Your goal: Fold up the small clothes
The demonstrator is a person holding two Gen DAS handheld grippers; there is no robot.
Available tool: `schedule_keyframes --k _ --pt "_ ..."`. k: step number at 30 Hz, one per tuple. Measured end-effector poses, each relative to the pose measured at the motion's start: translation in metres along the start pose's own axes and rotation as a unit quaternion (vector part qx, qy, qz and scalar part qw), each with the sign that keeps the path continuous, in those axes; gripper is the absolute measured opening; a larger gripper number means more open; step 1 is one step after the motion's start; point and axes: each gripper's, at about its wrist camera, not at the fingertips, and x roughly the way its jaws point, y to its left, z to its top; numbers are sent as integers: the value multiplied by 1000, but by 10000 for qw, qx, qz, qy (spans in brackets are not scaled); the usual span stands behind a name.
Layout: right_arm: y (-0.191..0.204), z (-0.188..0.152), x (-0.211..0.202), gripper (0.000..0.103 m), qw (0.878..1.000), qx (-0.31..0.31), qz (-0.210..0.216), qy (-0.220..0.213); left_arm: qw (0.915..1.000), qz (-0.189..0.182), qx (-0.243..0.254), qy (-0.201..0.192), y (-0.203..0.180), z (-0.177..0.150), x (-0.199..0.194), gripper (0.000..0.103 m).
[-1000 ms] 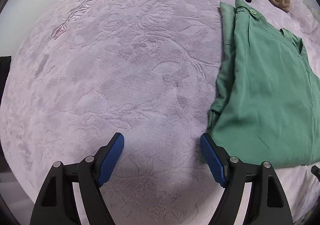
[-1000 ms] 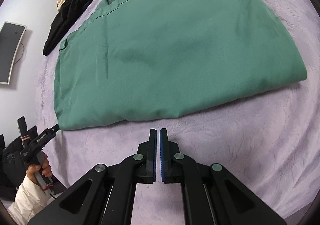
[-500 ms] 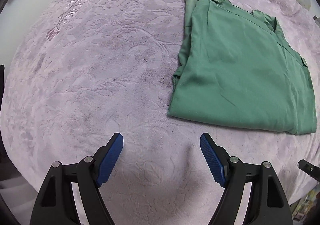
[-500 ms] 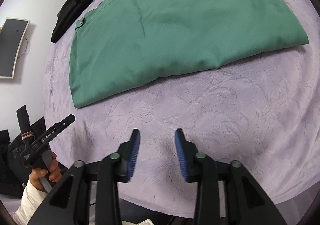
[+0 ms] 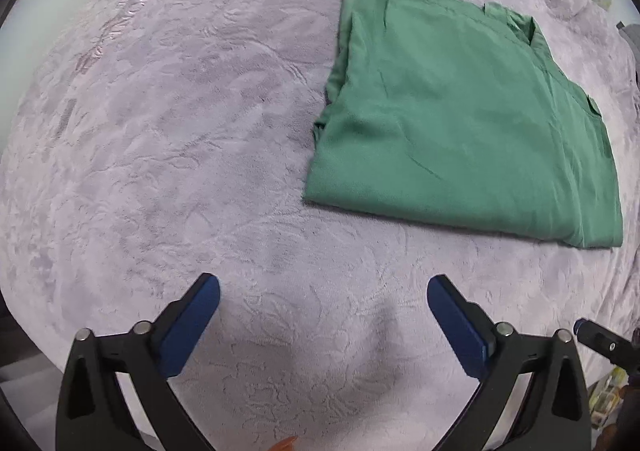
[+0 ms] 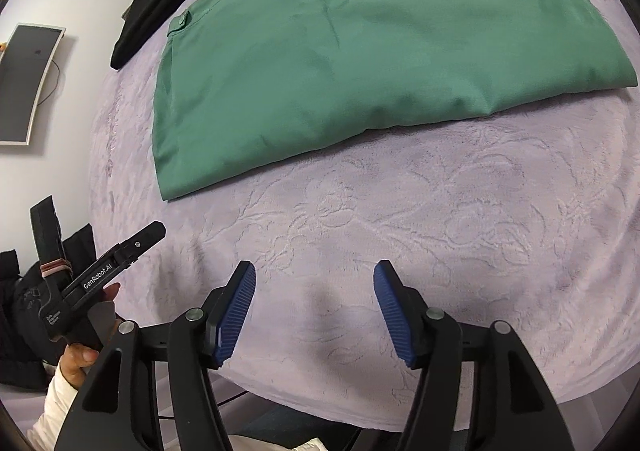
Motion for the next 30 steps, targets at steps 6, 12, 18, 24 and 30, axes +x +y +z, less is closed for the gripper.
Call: schedule_keyframes --k 6,12,18,24,30 --pt "8 2 9 86 9999 25 117 18 9997 206 56 -78 4 3 -3 103" --pt "11 8 23 86 9993 213 286 112 9991 416 -66 -68 6 24 12 103" --pt "10 20 40 86 9948 677 752 128 9995 306 -97 -1 11 43 26 103" --pt "16 35 62 86 9870 988 1267 47 9996 273 -53 -3 12 54 34 103" --pt "28 50 88 86 9763 1257 1759 25 9999 137 -95 10 21 64 40 103"
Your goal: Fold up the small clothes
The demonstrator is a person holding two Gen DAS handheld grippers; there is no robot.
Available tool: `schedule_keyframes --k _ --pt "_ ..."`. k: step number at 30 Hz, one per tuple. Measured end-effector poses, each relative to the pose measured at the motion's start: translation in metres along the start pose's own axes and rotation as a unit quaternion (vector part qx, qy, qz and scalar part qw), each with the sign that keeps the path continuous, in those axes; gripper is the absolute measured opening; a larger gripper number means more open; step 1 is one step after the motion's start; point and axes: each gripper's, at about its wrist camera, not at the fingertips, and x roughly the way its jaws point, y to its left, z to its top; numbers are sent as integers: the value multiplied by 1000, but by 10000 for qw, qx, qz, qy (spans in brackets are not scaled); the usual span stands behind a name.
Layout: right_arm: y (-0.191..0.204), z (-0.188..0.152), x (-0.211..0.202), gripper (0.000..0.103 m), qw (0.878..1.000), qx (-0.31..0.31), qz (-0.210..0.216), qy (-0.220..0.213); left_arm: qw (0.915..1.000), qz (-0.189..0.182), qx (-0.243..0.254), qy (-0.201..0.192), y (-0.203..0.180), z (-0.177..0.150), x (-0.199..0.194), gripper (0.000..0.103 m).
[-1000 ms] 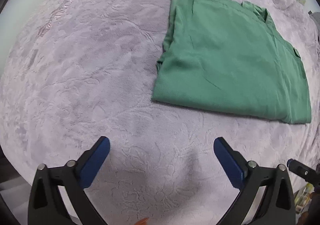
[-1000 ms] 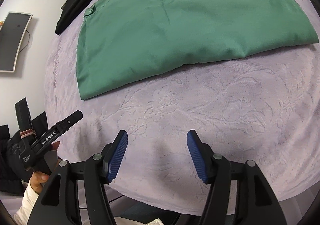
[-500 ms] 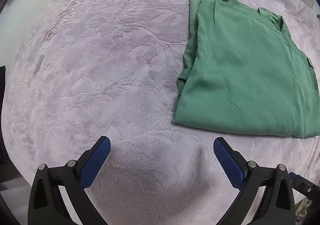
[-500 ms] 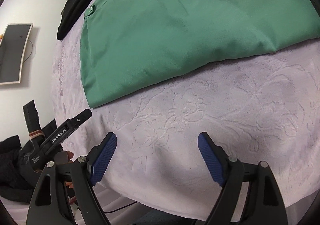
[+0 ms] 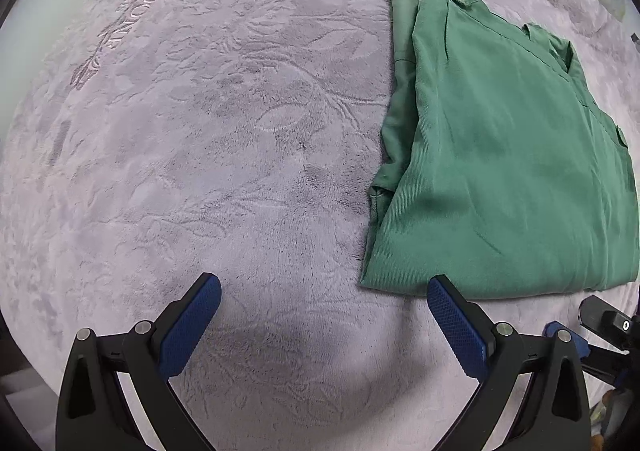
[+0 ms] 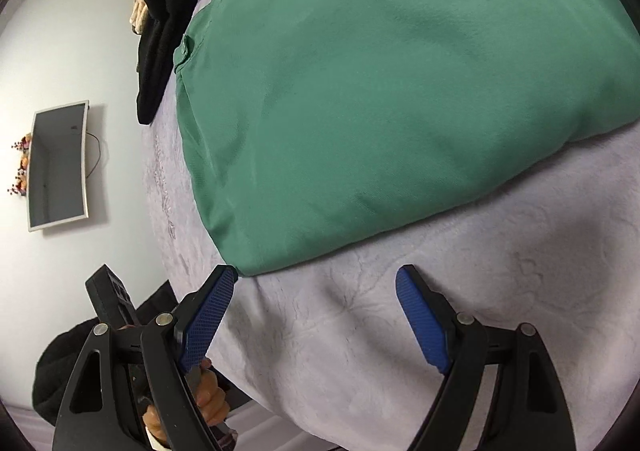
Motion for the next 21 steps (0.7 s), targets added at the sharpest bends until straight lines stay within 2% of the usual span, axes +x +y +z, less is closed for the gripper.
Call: schedule_keyframes --k 3,8,15,17,18,19,21 --pt "2 6 12 86 9995 129 291 -52 9998 -176 -31 -26 0 7 4 103" --pt "4 17 32 88 9960 404 767 -199 9965 -739 -371 -96 21 25 5 103" --pt "2 27 42 87 9834 988 1464 -412 9880 -1386 -671 -150 49 47 6 103" --pt "0 30 42 53 9790 1157 1639 -366 9829 -1682 -743 -99 49 51 9 103" --pt "0 32 42 16 9783 1168 1685 -311 9802 -1820 -777 -58 48 47 10 103" --pt "1 33 40 11 9780 1128 1731 -280 9779 -1935 -792 -25 45 49 11 103" --pt "10 35 30 9 9765 888 1934 -328 9725 -2189 -796 36 40 52 12 103"
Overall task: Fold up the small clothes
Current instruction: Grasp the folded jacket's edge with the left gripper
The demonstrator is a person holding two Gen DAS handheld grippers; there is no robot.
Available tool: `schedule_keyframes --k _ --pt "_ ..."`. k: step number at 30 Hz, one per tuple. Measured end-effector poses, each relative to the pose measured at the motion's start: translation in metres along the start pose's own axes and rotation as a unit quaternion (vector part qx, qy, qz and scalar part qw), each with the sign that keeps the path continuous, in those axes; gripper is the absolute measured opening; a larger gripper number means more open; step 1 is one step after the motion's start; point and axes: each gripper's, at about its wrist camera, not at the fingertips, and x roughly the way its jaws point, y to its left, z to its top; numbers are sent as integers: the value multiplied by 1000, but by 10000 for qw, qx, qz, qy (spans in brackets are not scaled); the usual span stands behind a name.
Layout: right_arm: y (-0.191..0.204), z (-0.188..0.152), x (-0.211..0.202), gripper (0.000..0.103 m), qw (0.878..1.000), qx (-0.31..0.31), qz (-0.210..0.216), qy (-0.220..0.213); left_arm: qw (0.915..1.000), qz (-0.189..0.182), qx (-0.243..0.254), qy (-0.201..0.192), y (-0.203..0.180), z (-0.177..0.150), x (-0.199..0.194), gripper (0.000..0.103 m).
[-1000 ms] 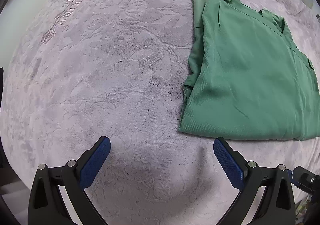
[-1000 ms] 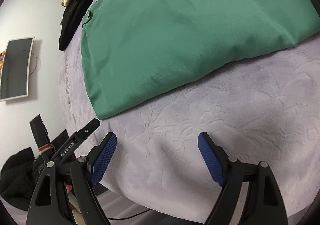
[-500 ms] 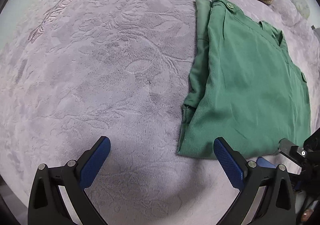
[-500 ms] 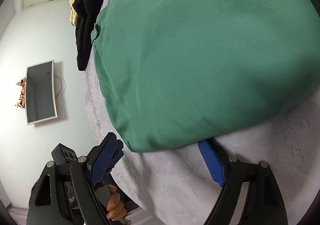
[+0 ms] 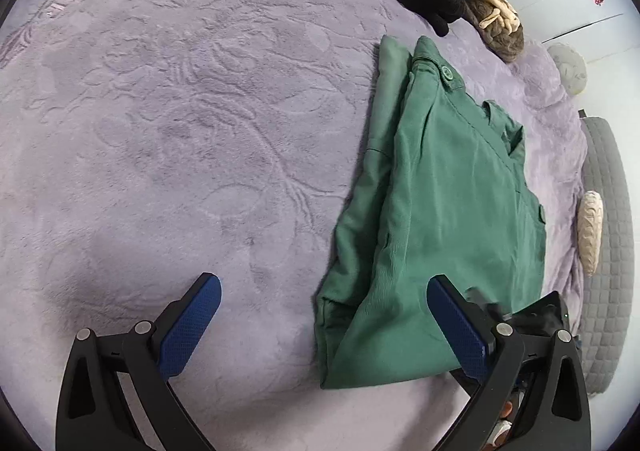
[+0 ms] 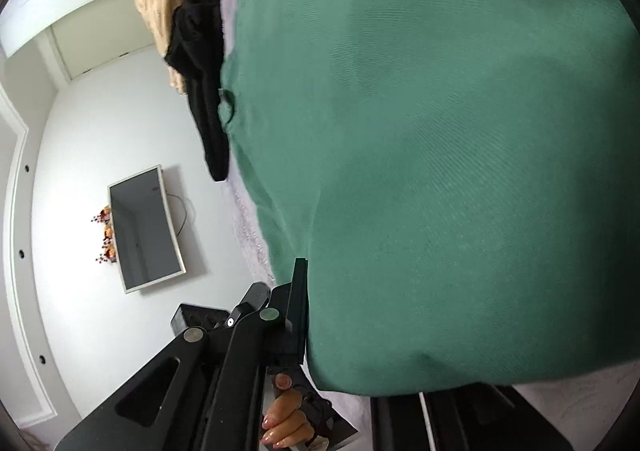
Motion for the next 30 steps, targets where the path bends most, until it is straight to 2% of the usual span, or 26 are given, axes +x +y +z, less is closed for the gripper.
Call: schedule_keyframes --k 4,7,10,12,14,16,19,20,22,23,25,26,27,28,29,30 --pt "31 2 -16 9 9980 -608 162 -18 9966 -761 52 301 -22 14 17 103" --pt "44 3 -23 9 9958 -904 151 24 9871 -1494 167 558 -39 25 28 103" --pt "44 0 -20 9 9940 -1085 -44 143 9811 -1778 261 721 -59 39 45 103" --pt "35 -3 -15 9 9931 -1104 -270 289 9793 -1827 330 812 -74 45 57 103" --pt "24 -9 -8 9 9904 -1116 -642 498 9812 -1653 479 868 -87 47 66 103" --pt "18 -15 -6 13 9861 -1179 -945 693 9861 -1255 641 877 -97 45 74 101" --pt "18 -24 -17 17 9744 -1531 -1323 981 9896 -879 755 848 -99 41 79 90" --pt "19 -25 -24 22 9689 -1689 -1489 1030 9904 -785 779 824 -99 40 80 89" --pt "23 -24 -48 53 9591 -1965 -1793 965 9910 -599 869 819 -100 38 81 89" --pt "25 -21 -63 54 9563 -2058 -1903 835 9908 -468 953 833 -103 37 82 89" --pt "31 -11 -93 54 9510 -2200 -2135 406 9892 -163 1189 842 -111 33 84 88" --pt "35 -4 -109 52 9462 -2281 -2294 111 9881 44 1307 808 -115 31 85 83" --pt "38 2 -120 39 9391 -2379 -2476 -138 9864 300 1430 759 -119 28 86 67" --pt "41 9 -129 16 9284 -2506 -2722 -345 9844 521 1524 705 -121 27 86 55" --pt "41 15 -135 9 9204 -2600 -2888 -441 9852 545 1489 652 -121 26 85 51" --pt "41 21 -138 8 9150 -2673 -2978 -511 9871 516 1389 605 -119 27 82 39"
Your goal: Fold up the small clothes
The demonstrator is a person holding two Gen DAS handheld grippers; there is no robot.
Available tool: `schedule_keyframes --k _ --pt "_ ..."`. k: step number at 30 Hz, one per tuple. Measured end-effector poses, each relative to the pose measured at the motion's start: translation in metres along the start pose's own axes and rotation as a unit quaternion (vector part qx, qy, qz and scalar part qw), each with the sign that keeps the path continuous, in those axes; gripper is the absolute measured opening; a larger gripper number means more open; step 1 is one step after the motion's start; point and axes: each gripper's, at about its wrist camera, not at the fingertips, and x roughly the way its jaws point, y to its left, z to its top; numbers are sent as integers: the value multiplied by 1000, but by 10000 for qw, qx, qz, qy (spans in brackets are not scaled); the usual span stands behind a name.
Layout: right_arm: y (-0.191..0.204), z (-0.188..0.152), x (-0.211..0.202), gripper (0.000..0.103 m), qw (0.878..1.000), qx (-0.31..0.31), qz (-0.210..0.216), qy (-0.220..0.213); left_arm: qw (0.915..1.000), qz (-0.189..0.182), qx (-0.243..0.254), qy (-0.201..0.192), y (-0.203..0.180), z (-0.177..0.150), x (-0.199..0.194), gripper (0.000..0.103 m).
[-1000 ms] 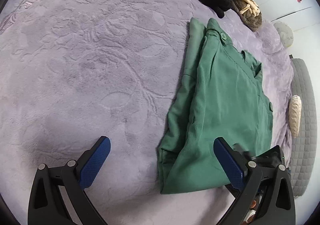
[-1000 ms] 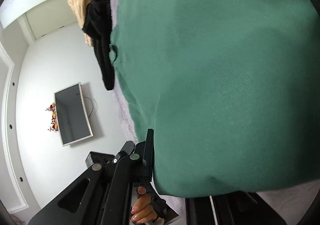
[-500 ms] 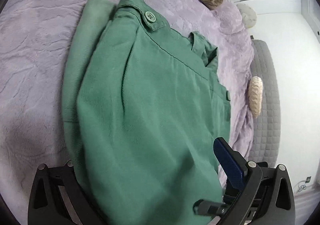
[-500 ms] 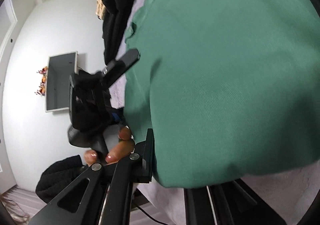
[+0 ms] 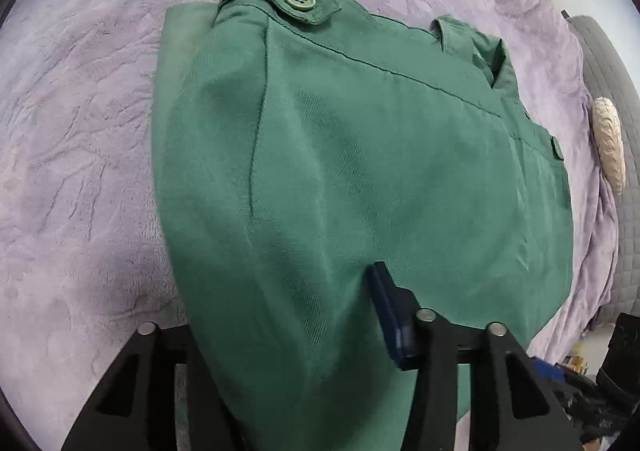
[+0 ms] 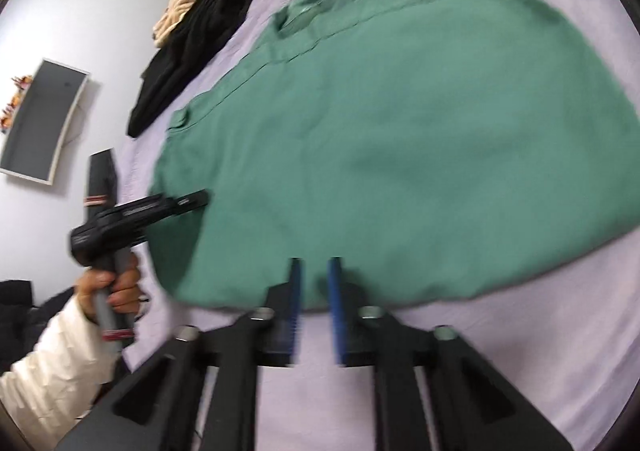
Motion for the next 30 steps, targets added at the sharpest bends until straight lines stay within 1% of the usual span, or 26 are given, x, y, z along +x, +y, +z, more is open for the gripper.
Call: schedule_keyframes --k 1,2,3,4,6,9,13,16,18,20,21,23,26,28,30 --pt "-5 3 3 8 10000 -64 -27 -44 9999 -18 -135 -45 4 0 -4 25" --pt "-8 5 9 8 9999 -152 -53 -16 9996 -67 -284 -67 8 0 -8 21" --pt "-17 4 21 8 9996 -261 -125 49 9988 -180 -443 -105 12 0 -12 16" --pt "-15 5 31 8 9993 -327 -177 104 9978 -302 -563 -166 15 -1 -17 12" --pt "-26 0 47 8 9992 -291 -218 167 9961 -497 -644 -334 13 -4 -31 10" --pt "-38 1 52 8 9999 57 13 94 9939 -798 -466 -595 -16 -5 -54 9" --pt "-56 0 50 8 9982 403 450 47 9909 -1051 8 -845 -81 3 -82 8" --pt "-69 -3 48 8 9944 694 798 43 9871 -1242 409 -920 -138 11 -91 9" --pt "-83 -7 45 8 9888 971 1131 20 9845 -1329 661 -933 -179 14 -90 9" --pt "-97 -10 39 8 9816 1253 1442 -16 9818 -1250 1100 -916 -228 16 -83 9" --pt "-105 -12 36 8 9782 1363 1563 -33 9806 -1146 1319 -891 -254 17 -74 9" --pt "-120 -19 26 12 9707 1567 1822 -59 9781 -936 1706 -743 -300 15 -51 9" --pt "-142 -34 15 12 9610 1832 2074 -4 9711 -548 2251 -565 -360 8 -2 9" --pt "-157 -45 8 12 9547 2018 2189 28 9683 -253 2461 -344 -388 4 38 9" --pt "-172 -55 -1 12 9505 2159 2232 35 9660 180 2577 -137 -408 -2 82 9"
